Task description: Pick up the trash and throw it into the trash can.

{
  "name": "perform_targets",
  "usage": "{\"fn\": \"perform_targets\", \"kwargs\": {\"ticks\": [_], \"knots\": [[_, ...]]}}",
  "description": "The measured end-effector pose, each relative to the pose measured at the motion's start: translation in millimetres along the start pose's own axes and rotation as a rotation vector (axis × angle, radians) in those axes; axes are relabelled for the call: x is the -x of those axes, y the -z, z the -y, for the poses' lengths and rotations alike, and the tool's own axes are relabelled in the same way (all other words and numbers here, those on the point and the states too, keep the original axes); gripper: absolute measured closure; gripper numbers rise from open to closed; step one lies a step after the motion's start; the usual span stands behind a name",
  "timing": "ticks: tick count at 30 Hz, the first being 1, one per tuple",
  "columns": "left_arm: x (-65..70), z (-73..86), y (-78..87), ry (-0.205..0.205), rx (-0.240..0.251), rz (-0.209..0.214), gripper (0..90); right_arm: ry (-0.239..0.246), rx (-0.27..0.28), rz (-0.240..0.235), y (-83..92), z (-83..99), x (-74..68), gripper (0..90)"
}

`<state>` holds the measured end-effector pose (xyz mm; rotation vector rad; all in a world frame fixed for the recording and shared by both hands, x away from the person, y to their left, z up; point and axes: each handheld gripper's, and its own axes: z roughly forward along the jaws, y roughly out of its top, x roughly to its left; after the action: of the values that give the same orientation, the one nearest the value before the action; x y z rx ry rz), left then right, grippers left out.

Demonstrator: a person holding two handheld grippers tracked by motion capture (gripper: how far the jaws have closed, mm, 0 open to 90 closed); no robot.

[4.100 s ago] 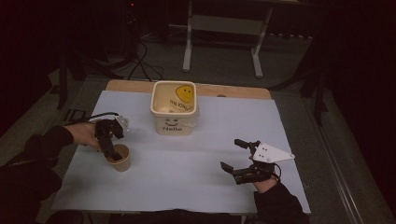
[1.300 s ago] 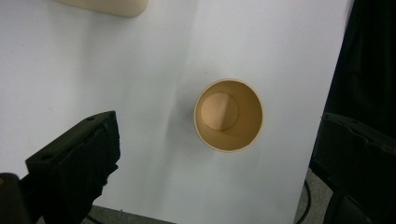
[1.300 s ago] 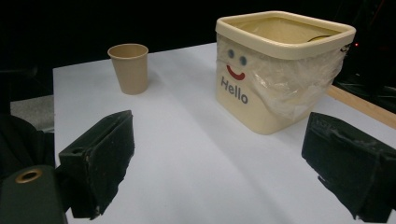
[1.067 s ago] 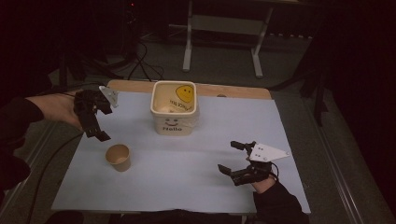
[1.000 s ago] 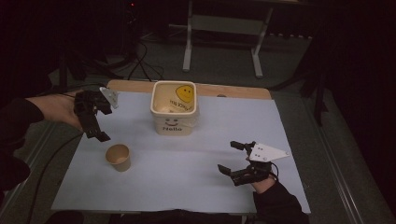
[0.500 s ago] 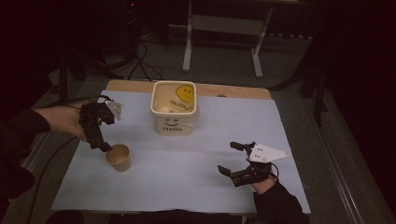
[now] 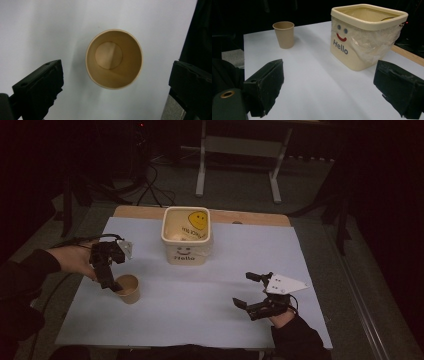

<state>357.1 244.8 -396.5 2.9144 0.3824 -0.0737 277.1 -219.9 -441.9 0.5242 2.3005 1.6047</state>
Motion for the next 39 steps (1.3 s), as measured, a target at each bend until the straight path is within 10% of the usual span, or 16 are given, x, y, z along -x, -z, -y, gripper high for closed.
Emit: {"fn": "perform_targets", "kwargs": {"ticks": [39], "knots": [[-8.7,7.2,-60.9,-0.005,-0.01,0.057,4.7,-0.006,-0.012,-0.014,-0.7,0.8,-0.3,9.3]]}}
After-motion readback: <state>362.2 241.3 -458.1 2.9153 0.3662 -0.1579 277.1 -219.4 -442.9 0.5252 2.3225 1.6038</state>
